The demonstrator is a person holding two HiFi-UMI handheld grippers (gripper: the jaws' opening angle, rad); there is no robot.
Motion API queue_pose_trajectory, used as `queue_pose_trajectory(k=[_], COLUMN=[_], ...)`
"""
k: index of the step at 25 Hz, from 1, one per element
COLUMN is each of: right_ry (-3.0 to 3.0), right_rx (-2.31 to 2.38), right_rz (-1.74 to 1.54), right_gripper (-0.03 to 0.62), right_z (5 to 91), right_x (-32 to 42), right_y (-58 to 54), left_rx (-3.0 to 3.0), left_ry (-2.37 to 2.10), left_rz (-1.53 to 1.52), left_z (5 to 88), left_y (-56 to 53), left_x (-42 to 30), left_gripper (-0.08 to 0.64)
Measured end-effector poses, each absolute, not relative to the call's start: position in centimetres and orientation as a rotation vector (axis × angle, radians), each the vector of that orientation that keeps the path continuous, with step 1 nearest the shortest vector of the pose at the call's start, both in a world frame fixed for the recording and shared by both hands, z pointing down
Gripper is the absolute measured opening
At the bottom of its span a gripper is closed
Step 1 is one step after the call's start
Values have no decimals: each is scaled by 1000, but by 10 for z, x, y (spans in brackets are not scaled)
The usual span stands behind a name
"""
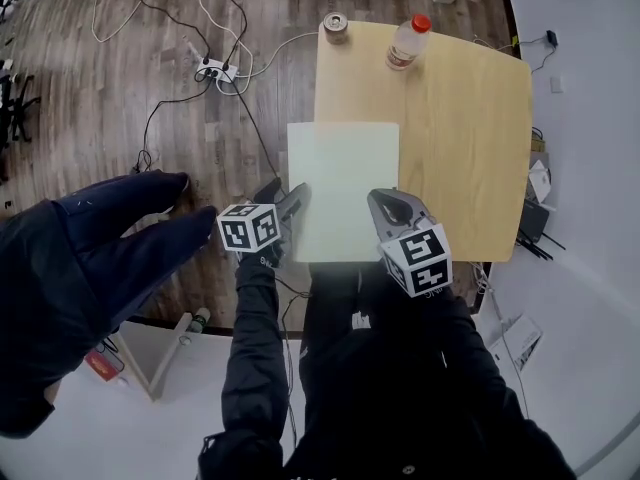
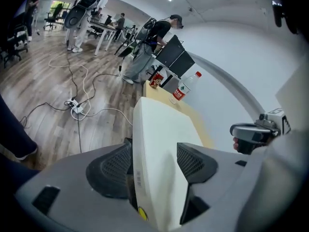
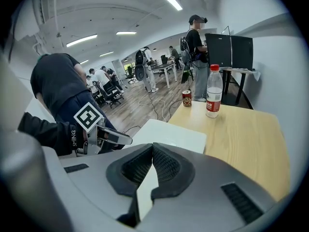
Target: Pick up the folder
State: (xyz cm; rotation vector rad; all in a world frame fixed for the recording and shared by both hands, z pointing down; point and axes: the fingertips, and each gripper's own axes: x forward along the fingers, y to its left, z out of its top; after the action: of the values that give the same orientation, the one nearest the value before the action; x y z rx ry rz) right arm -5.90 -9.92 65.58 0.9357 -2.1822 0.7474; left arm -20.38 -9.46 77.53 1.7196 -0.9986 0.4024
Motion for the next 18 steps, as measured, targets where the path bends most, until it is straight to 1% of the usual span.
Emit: queue_pose_trajectory(k=[5, 15, 18], right_ry=[-2166, -2147, -2142], right_rx=[937, 932, 929], right_rz=[765, 789, 795], right_gripper=[23, 23, 23], right_z=[666, 676, 679], right_x=[-56, -52, -51], right_y=[-106, -114, -115], left_rx=[1724, 1698, 1672], left_ry=[-870, -671, -604], left_rz=[385, 342, 277], left_z=[792, 810, 814], left_y=[-102, -102, -102], left_x=[-202, -189, -184], left_gripper=[338, 377, 387])
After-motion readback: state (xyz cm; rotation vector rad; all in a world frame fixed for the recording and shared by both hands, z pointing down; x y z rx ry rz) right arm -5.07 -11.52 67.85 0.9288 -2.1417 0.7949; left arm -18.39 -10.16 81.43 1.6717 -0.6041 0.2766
